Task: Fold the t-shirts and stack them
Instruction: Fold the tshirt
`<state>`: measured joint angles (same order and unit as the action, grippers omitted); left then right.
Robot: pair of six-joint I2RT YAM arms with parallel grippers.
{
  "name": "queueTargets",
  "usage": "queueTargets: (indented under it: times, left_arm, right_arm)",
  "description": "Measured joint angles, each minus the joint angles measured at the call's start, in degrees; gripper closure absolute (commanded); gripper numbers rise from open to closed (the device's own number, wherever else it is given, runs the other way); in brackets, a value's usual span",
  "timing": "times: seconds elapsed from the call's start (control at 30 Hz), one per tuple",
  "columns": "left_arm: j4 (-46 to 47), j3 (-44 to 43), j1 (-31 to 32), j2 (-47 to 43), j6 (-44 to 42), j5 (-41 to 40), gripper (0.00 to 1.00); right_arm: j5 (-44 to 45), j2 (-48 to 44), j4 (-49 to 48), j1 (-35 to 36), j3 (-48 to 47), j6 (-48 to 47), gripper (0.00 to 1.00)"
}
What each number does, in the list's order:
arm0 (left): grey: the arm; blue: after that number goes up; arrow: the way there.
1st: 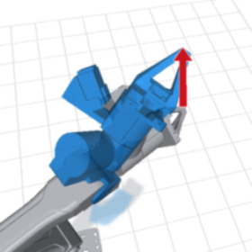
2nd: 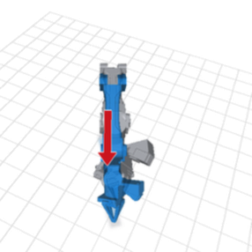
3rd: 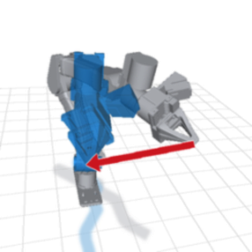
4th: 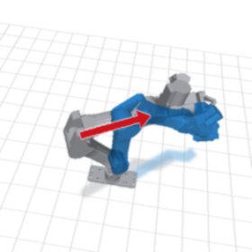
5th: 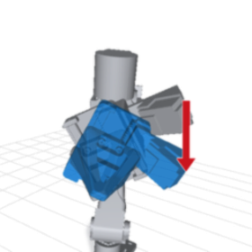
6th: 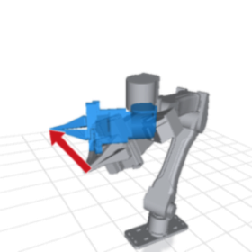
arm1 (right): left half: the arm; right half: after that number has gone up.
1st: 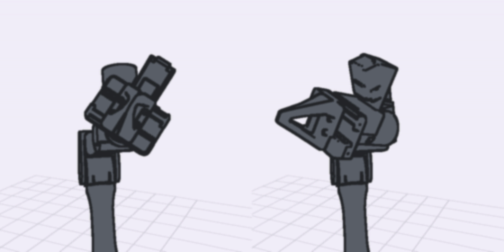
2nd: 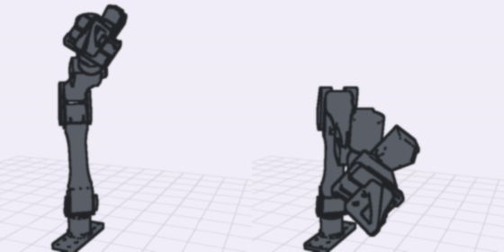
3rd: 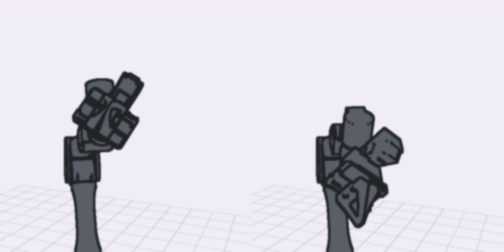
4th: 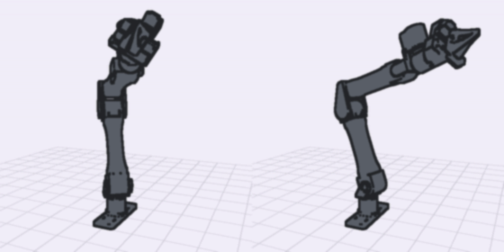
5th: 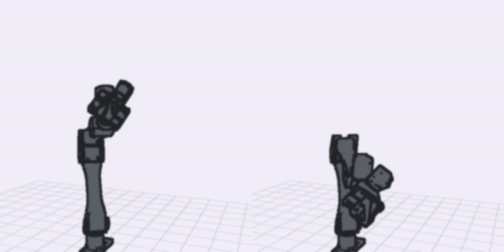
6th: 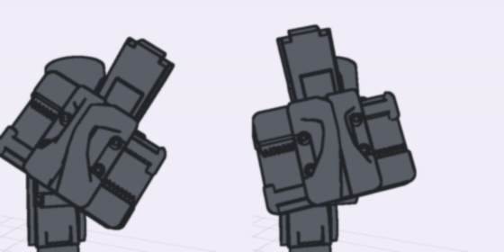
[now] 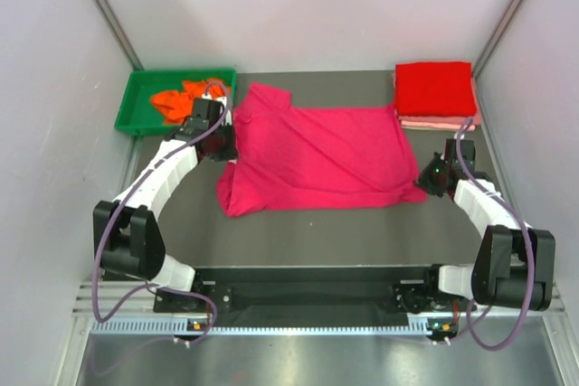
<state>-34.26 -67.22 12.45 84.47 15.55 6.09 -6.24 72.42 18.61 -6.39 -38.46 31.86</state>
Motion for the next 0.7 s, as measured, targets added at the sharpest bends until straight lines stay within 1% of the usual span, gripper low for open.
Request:
queueTargets:
  times: [0.3,0.47,0.7]
  left_arm:
    - [1.42,-3.17,-0.28,2.91,0.35,-2.86,1.00]
    - [2.78,-5.42,-0.42,4.87,0.35,-5.03,1.00]
    - [4.74,-5.55,-0.46,5.18,-0.61,-7.10,1.00]
  right_arm:
    - [0.63,2.80,0.26,0.00,-3.63,-2.16,1.00]
    - [1.99,3.26,-0.39,0.00,-3.98,-2.38,1.00]
    - [2.71,4.96,-1.88,0.00,-3.98,-2.99,1.00]
